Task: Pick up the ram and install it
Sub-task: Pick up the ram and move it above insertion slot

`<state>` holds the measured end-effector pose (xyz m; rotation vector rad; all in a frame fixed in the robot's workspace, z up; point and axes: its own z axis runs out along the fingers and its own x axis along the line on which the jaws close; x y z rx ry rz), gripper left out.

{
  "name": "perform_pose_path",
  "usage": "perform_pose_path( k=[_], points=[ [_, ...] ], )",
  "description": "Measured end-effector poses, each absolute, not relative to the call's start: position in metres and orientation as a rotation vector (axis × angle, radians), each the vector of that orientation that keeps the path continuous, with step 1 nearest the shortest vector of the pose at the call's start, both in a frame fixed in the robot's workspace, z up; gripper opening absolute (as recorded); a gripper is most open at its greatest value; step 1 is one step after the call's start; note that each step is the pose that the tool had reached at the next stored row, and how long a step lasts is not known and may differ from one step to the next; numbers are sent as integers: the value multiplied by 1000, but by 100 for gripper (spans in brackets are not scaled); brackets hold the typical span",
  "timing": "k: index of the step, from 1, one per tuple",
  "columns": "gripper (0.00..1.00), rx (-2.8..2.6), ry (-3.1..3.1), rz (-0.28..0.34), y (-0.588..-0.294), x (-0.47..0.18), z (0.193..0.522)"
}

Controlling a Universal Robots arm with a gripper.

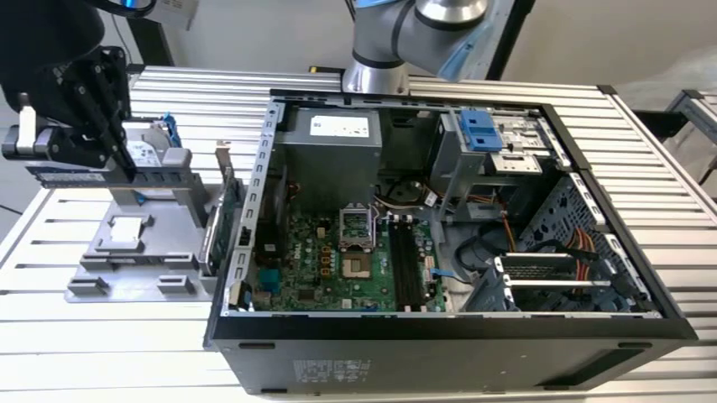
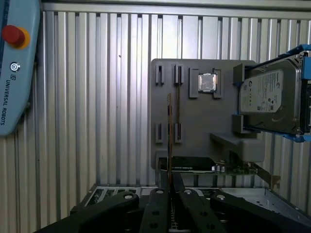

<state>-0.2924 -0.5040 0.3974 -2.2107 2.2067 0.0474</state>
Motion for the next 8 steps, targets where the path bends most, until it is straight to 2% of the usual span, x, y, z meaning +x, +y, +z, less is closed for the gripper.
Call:
perform_pose_path(
  k=[8],
  points=[
    [0,-2211,2207,47,-504,-290,397]
  ],
)
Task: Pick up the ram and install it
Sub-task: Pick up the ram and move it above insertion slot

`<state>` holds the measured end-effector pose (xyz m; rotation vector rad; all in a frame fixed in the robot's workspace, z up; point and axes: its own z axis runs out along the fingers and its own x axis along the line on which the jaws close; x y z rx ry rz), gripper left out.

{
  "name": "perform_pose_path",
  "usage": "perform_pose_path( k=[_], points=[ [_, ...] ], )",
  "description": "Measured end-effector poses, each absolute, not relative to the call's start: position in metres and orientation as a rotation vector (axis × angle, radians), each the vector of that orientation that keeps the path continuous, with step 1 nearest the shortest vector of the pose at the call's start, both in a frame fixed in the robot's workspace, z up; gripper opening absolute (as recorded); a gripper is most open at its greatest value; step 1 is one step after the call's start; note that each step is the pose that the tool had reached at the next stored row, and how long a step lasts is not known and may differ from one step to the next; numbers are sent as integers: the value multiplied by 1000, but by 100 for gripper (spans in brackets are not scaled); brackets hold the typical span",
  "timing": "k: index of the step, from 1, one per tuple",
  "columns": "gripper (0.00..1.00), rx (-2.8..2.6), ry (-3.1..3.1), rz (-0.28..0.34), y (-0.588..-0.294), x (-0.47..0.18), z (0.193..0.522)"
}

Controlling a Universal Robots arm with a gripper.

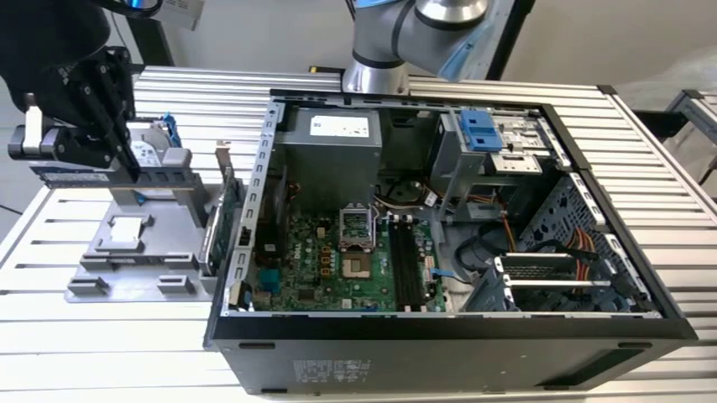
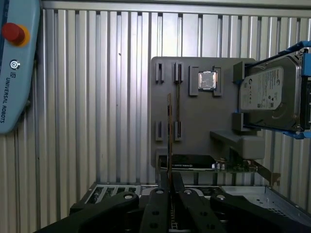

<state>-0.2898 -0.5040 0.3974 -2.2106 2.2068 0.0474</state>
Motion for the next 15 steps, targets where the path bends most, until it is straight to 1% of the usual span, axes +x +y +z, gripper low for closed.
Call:
perform_pose_path(
  k=[15],
  points=[
    [0,-2205,2213,48,-504,-278,397]
  ],
)
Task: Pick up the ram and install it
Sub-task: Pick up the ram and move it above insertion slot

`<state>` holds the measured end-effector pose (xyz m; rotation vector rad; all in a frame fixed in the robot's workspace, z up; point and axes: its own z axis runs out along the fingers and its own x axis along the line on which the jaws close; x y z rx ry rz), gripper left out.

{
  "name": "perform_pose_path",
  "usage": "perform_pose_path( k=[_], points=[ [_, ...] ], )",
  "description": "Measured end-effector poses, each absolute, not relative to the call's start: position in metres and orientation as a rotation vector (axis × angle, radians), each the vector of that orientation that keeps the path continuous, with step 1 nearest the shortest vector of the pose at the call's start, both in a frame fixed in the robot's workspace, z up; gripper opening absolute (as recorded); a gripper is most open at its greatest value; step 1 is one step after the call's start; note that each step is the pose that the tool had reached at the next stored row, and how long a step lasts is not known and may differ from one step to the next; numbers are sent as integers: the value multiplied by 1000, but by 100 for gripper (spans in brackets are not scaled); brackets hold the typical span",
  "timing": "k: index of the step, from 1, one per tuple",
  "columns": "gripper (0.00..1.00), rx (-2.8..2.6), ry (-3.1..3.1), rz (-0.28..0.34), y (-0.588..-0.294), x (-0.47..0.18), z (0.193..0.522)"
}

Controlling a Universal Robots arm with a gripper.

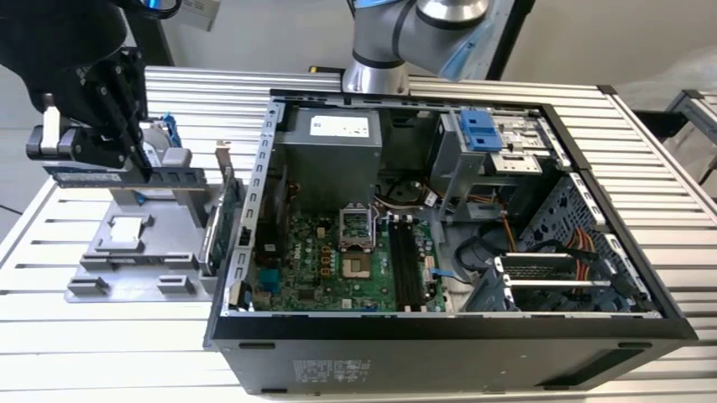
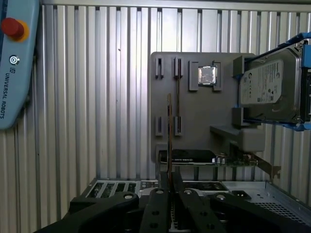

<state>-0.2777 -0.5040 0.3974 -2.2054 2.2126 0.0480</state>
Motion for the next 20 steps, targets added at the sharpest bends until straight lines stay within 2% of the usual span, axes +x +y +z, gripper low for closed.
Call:
perform_pose_path(
  k=[20],
  points=[
    [0,-2206,2213,49,-504,-243,397]
  ],
)
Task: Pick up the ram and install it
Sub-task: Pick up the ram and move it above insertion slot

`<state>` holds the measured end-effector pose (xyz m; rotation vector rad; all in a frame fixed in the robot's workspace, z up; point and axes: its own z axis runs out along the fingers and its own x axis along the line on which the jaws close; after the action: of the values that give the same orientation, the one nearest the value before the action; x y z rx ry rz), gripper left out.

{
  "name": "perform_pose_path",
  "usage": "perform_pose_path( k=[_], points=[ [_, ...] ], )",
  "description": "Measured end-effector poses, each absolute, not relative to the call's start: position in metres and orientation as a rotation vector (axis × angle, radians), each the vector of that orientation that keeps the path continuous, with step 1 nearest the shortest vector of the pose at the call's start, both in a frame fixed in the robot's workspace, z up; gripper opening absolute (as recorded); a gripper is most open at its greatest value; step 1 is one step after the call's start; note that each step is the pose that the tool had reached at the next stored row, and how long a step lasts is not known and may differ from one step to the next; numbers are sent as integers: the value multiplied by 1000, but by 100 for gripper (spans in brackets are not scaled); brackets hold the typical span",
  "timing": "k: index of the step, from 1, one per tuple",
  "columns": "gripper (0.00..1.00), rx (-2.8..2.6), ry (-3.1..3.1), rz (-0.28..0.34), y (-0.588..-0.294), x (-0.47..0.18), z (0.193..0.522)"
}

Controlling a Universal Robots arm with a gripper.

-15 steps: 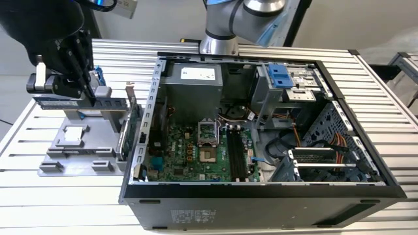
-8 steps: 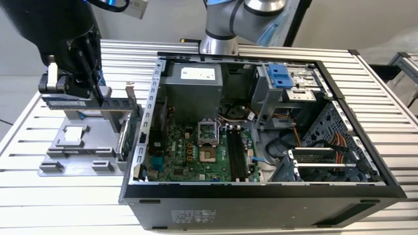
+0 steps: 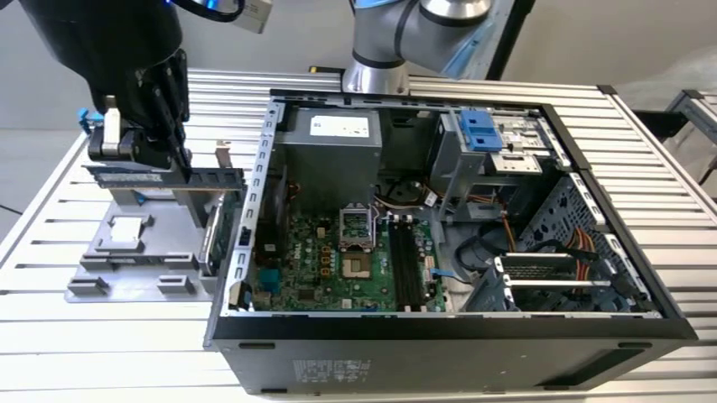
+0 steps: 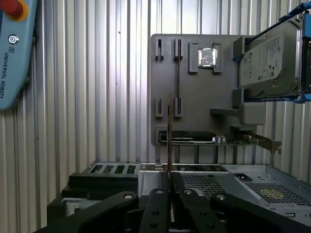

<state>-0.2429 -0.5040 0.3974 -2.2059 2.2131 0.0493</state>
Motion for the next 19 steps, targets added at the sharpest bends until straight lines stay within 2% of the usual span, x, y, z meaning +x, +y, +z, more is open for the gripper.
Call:
perform_pose_path(
  k=[19],
  points=[
    [0,-2206,2213,50,-504,-210,397]
  ],
)
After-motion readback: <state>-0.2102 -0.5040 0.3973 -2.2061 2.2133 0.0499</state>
